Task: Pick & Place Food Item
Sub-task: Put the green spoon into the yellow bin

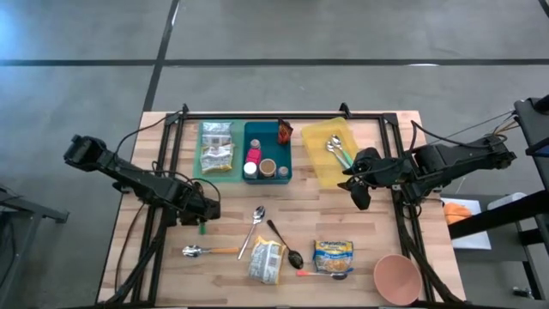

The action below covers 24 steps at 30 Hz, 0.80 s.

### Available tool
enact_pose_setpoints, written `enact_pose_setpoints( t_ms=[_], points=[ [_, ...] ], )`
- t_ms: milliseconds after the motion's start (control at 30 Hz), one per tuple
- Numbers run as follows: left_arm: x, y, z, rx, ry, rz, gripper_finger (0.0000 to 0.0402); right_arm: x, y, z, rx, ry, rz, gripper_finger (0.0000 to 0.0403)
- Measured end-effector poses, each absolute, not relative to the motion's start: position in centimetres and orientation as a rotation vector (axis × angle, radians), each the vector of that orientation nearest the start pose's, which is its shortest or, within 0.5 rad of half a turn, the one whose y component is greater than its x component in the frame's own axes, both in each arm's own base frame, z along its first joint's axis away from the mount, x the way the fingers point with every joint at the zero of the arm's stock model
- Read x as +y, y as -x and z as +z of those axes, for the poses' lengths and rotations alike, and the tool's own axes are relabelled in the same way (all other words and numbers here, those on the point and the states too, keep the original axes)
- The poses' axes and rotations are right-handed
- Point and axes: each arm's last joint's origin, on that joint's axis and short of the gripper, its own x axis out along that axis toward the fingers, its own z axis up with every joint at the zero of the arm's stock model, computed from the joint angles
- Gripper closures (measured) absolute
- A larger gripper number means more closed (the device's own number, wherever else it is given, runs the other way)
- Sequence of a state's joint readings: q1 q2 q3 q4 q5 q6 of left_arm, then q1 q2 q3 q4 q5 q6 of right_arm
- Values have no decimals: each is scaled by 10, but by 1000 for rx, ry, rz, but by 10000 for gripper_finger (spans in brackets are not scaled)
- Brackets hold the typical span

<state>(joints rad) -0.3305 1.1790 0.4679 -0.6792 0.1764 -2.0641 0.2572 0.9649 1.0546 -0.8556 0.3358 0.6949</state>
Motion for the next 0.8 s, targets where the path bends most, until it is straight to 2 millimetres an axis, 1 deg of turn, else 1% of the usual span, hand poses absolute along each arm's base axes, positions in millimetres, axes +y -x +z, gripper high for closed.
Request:
enact_pose_setpoints(
  t_ms=[167, 233, 333, 433, 633, 800],
  points=[
    [-57, -151, 139, 1231, 1547, 1128, 214, 36, -173, 336, 670, -441, -318, 173],
    [-57, -151, 139, 1210, 1542, 1135, 195, 36, -173, 336, 670, -441, -318, 173],
    [-55, -152, 139, 1128, 1533, 1170, 175, 36, -173, 336, 670, -441, -318, 173],
    [-52, -151, 139, 1057, 1511, 1225, 169, 36, -173, 336, 669, -441, -317, 173],
    [-40, -145, 138, 1032, 1461, 1358, 168, 36, -173, 336, 670, -435, -315, 173],
    [-24, -148, 138, 999, 1435, 1368, 169, 36, -174, 336, 669, -435, -315, 173]
  ],
)
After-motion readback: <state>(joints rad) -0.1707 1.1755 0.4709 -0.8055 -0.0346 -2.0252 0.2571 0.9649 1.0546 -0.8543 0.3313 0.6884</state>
